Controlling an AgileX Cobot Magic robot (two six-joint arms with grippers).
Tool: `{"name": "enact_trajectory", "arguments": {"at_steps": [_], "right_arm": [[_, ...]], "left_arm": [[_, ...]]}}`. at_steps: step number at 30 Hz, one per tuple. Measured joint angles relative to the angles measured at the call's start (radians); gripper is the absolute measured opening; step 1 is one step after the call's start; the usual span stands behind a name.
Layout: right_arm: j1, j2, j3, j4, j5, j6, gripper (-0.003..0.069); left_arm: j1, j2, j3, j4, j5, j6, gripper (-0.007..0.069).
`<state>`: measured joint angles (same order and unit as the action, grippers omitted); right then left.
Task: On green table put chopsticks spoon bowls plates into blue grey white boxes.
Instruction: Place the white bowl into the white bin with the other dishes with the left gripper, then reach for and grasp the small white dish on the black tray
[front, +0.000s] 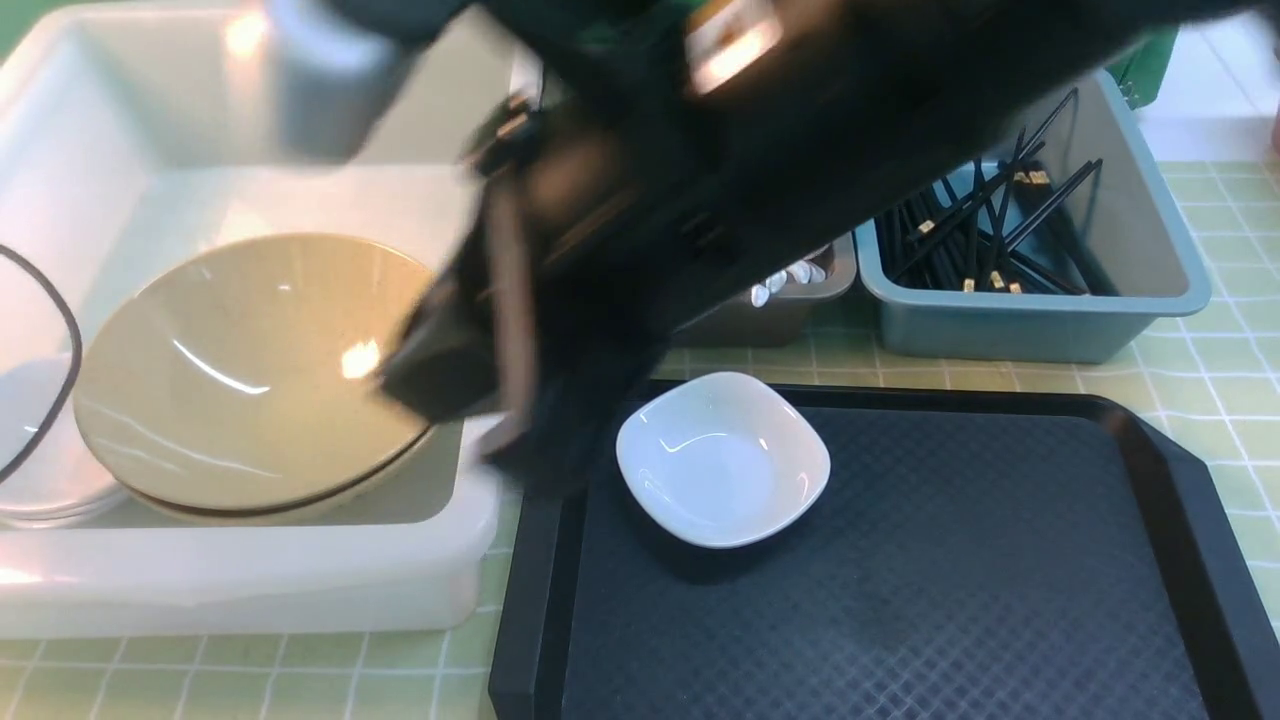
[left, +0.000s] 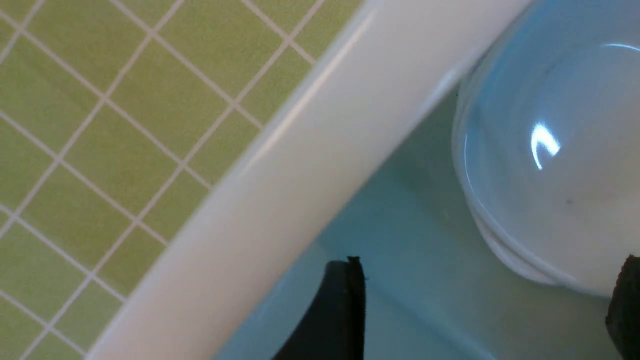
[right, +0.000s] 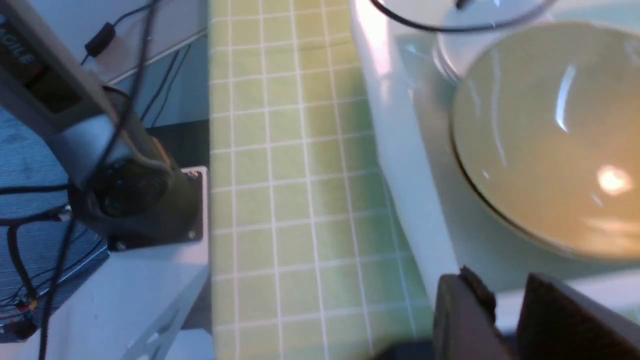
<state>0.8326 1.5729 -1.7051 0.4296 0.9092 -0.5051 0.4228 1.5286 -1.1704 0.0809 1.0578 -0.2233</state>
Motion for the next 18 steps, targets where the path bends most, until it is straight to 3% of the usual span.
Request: {"name": "enact_trajectory", "arguments": {"at_steps": [7,9,11,12,17,18], "right_arm": [[-0.19,-0.125,0.077,-0.042,0.102,0.061,0.0196],[-0.256,-0.202,0.177,-0.052,0.058,0.087,0.0202],[-0.276,-0.244,0.249,-0.055,0.023,0.104,0.0204],[-0.285,-0.284,0.341,-0.056,-0.017,0.124,0.0206],[-0.285,-0.355,0.595,-0.049,-0.152,0.242,0.0234],[-0.285,-0.356,0.614,-0.049,-0.158,0.252,0.0235]], "left_arm": [[-0.052,-0.195,-0.02,-0.216,0.034,0.188,0.0653],[-0.171,-0.291,-0.02,-0.365,0.042,0.34,0.0621],[-0.238,-0.323,-0.02,-0.439,0.046,0.398,0.0602],[-0.334,-0.356,-0.02,-0.5,0.052,0.466,0.0573],[-0.623,-0.386,-0.009,-0.593,0.055,0.555,0.0498],[-0.633,-0.386,-0.007,-0.593,0.05,0.557,0.0496]]}}
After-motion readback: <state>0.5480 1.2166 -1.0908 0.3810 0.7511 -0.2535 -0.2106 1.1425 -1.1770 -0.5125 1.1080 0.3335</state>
